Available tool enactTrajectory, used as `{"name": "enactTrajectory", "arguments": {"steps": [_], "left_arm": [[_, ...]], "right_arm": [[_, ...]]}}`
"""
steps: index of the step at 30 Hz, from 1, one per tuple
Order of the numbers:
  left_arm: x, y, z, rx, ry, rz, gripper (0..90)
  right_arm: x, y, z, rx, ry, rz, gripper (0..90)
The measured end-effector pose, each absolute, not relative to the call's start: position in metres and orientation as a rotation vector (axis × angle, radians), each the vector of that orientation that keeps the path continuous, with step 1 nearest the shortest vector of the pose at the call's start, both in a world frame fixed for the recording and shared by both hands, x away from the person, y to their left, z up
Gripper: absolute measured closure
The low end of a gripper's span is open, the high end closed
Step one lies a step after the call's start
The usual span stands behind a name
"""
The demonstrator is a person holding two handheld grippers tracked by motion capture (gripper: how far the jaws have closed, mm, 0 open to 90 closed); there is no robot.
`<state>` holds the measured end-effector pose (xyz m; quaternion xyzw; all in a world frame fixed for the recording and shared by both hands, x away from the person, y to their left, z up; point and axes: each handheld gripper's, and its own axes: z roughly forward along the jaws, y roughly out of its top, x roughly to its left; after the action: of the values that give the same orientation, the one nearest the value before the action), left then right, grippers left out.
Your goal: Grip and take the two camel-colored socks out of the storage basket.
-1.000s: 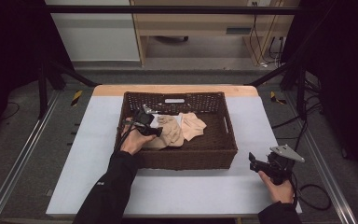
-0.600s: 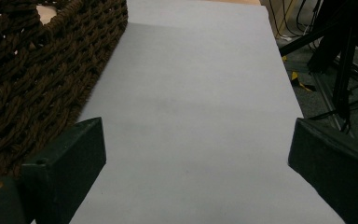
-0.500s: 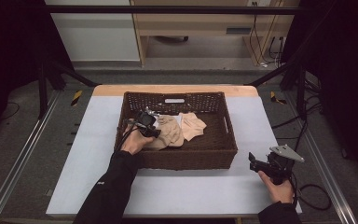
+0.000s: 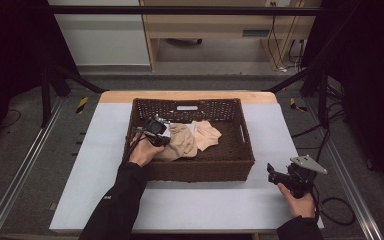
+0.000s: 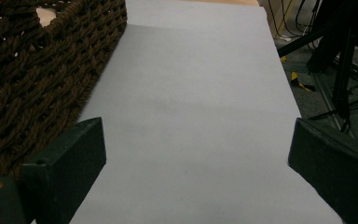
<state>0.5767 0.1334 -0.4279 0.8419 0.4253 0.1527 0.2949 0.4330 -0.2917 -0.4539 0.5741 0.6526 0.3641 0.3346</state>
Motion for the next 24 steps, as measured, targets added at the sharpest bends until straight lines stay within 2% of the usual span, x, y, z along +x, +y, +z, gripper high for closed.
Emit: {"name": "enactTrajectory", "arguments": {"steps": [8, 24], "left_arm": [[0.575, 0.135, -0.424, 2.208, 1.114, 0.429, 88.8], [0.559, 0.145, -0.4, 1.92, 0.932, 0.479, 89.0]], "right_arm": [[0.433, -0.292, -0.454, 1.502, 1.699, 0.951, 4.4], [0.433, -0.292, -0.454, 1.503, 1.695, 0.945, 4.4]]}}
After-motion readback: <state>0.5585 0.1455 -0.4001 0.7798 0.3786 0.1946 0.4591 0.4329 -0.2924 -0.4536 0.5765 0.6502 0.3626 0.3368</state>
